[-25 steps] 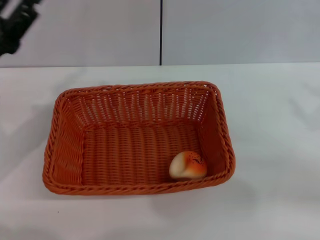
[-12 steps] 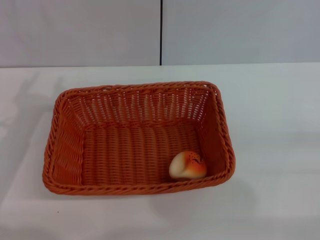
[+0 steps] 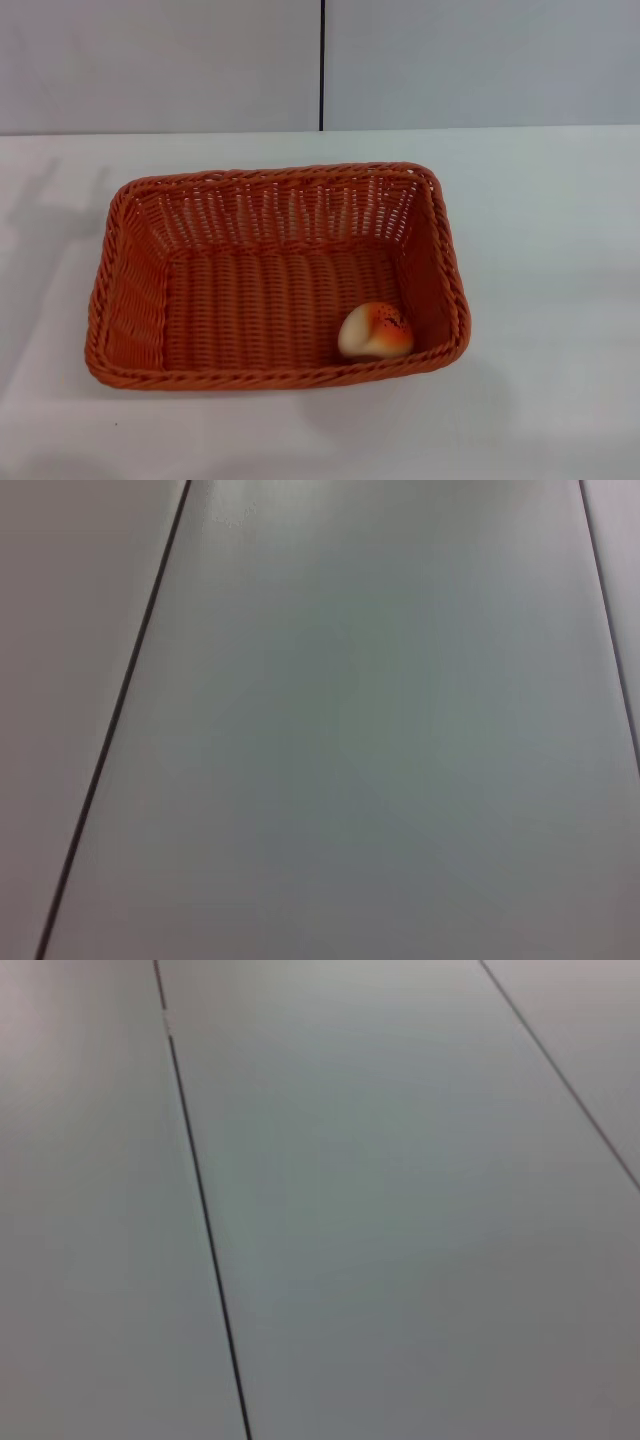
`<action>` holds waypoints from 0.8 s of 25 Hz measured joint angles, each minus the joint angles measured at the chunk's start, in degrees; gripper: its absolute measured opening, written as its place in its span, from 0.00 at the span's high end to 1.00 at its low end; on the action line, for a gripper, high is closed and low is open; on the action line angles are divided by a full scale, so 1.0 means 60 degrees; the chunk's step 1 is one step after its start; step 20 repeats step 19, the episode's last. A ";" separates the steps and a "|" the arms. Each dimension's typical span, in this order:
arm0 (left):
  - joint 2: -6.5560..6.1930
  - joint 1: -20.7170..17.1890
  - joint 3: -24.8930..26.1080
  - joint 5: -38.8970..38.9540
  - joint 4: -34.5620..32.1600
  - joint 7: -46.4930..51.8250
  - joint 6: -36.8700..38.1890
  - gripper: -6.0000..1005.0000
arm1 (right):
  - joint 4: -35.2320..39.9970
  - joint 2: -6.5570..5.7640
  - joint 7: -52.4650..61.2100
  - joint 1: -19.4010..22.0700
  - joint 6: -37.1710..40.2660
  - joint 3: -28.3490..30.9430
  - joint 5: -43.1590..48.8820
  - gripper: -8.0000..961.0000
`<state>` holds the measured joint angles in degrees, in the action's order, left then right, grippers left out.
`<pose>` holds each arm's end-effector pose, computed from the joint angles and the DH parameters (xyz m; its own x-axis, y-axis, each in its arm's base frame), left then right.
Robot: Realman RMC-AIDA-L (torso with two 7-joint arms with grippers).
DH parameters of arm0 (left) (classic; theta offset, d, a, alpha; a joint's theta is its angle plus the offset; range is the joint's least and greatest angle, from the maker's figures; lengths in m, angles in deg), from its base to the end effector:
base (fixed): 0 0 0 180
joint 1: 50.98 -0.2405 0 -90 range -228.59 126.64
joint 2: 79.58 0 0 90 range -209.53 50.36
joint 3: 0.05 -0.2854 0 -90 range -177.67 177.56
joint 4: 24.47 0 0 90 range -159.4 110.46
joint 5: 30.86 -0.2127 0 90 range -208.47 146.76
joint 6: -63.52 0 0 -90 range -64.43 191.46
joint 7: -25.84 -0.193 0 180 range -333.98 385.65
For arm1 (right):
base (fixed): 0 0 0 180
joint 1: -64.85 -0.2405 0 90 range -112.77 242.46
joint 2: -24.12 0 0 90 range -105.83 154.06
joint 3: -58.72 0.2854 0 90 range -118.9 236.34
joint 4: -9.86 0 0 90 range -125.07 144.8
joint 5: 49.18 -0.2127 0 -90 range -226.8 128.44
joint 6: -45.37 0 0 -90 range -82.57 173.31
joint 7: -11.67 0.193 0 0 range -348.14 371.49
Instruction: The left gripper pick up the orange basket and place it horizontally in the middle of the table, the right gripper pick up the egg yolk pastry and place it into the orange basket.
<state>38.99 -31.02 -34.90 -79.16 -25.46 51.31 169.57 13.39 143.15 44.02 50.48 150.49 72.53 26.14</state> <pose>-0.3129 0.3112 0.0502 0.4403 -0.4873 0.7542 0.7373 -0.2831 -0.6133 0.3828 0.2647 0.1109 0.4568 0.5679 -0.6847 -0.8577 0.0770 -0.5083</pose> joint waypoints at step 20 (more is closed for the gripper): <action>0.0000 -0.0509 -0.0332 -0.0064 -0.0263 0.0039 0.0545 0.35 | -0.0437 0.0018 -0.0222 0.0180 0.0046 0.0310 -0.0001 0.32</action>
